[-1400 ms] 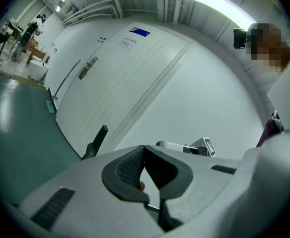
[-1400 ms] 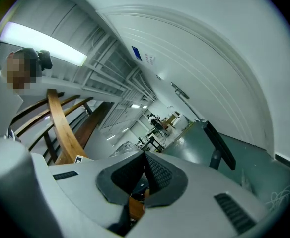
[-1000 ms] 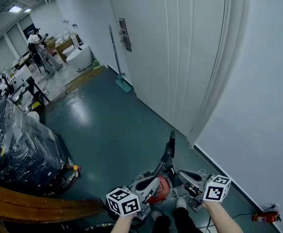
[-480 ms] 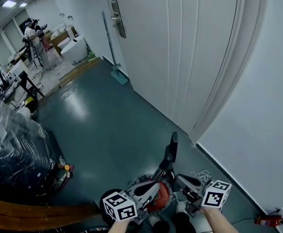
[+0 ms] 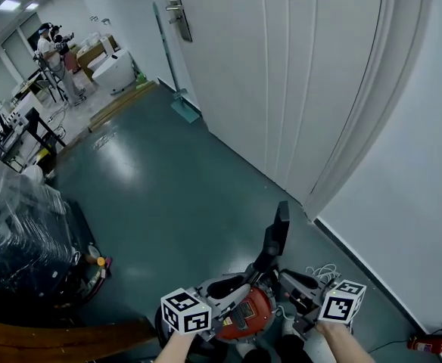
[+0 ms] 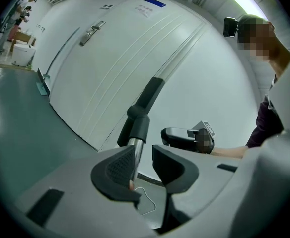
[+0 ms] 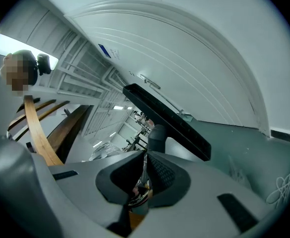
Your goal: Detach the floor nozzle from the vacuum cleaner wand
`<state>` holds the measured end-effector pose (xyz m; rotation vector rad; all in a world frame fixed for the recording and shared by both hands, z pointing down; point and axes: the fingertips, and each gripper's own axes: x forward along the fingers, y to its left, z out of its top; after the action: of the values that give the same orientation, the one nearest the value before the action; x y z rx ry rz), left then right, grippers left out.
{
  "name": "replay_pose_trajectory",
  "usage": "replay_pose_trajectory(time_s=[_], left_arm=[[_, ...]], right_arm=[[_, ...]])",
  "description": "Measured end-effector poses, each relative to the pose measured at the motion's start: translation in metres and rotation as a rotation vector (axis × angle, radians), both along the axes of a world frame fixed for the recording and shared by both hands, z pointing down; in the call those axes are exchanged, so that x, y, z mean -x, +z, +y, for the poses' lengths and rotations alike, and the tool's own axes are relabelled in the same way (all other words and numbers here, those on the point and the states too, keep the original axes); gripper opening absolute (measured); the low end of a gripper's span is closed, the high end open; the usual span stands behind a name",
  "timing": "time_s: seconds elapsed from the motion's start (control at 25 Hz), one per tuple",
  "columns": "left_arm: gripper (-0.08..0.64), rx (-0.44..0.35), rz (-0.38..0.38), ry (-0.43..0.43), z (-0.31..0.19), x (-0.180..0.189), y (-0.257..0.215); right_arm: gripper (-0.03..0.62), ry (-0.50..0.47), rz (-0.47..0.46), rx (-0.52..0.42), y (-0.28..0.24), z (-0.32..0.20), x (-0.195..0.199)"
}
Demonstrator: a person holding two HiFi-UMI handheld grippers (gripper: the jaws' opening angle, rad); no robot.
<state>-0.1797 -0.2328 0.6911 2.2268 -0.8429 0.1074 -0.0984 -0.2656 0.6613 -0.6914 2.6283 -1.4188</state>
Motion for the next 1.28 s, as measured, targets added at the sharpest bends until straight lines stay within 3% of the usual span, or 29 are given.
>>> replay_pose_trajectory(time_s=[0.12, 0.36, 0.48, 0.72, 0.88, 1.28], left_arm=[[0.149, 0.009, -0.011, 0.038, -0.008, 0.002, 0.02], [0.232, 0.028, -0.026, 0.171, -0.012, -0.013, 0.049], [0.249, 0.027, -0.047, 0.244, -0.009, -0.023, 0.059], [0.24, 0.026, -0.061, 0.328, -0.008, -0.037, 0.066], [0.148, 0.005, -0.057, 0.353, -0.007, -0.041, 0.063], [0.141, -0.022, -0.06, 0.358, -0.007, -0.047, 0.06]], right_arm=[[0.037, -0.008, -0.029, 0.003, 0.012, -0.005, 0.005], [0.168, -0.037, -0.057, 0.013, 0.029, -0.016, 0.027], [0.198, -0.051, -0.067, 0.004, 0.028, -0.023, 0.041], [0.206, -0.057, -0.05, -0.004, 0.029, -0.037, 0.059], [0.188, -0.037, -0.016, -0.014, 0.034, -0.039, 0.062], [0.181, -0.024, 0.032, -0.07, 0.03, -0.04, 0.055]])
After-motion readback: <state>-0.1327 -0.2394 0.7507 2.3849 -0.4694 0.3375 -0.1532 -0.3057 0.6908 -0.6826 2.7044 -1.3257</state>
